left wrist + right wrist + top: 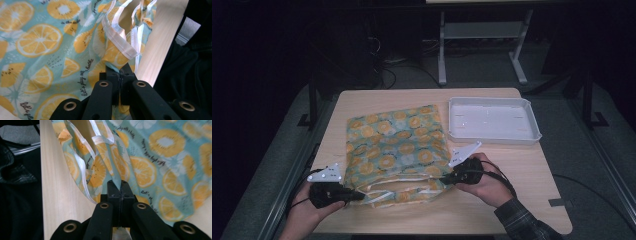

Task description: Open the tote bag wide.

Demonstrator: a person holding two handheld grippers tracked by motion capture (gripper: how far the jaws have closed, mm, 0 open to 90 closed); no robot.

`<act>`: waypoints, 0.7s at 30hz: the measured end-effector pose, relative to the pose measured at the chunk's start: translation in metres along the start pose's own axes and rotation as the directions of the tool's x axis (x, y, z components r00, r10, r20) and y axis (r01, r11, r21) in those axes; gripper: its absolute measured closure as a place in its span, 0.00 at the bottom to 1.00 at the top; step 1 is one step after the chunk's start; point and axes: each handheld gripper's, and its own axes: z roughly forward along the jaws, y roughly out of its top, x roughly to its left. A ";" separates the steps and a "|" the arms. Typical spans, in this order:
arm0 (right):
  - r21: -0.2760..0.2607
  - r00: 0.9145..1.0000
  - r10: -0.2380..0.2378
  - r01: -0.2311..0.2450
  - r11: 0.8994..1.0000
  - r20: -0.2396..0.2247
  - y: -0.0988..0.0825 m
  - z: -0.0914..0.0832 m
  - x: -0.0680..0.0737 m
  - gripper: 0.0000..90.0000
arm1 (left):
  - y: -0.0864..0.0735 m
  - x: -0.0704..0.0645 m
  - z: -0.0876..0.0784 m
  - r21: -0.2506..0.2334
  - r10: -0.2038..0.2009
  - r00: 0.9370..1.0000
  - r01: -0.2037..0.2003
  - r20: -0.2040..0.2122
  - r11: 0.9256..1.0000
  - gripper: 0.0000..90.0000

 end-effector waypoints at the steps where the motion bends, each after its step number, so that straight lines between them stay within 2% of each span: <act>1: -0.005 1.000 0.008 -0.008 1.000 0.002 0.003 -0.001 -0.001 1.00 | 0.002 0.001 -0.001 -0.007 -0.007 1.000 0.007 -0.001 1.000 0.99; 12: -0.055 0.998 -0.011 0.015 0.998 0.064 0.031 -0.011 -0.024 1.00 | 0.026 0.016 -0.014 -0.053 -0.051 0.998 0.049 -0.026 0.997 0.99; 15: -0.062 0.997 -0.011 0.016 0.998 0.077 0.039 -0.011 -0.030 1.00 | 0.035 0.025 -0.018 -0.070 -0.073 0.997 0.071 -0.032 0.995 0.99; 20: -0.064 0.995 -0.013 0.019 0.998 0.095 0.050 -0.010 -0.041 1.00 | 0.046 0.036 -0.021 -0.077 -0.079 0.996 0.076 -0.036 0.994 0.99; 21: -0.065 0.995 -0.007 0.013 0.998 0.101 0.057 -0.009 -0.046 1.00 | 0.052 0.041 -0.022 -0.083 -0.083 0.996 0.080 -0.042 0.993 0.99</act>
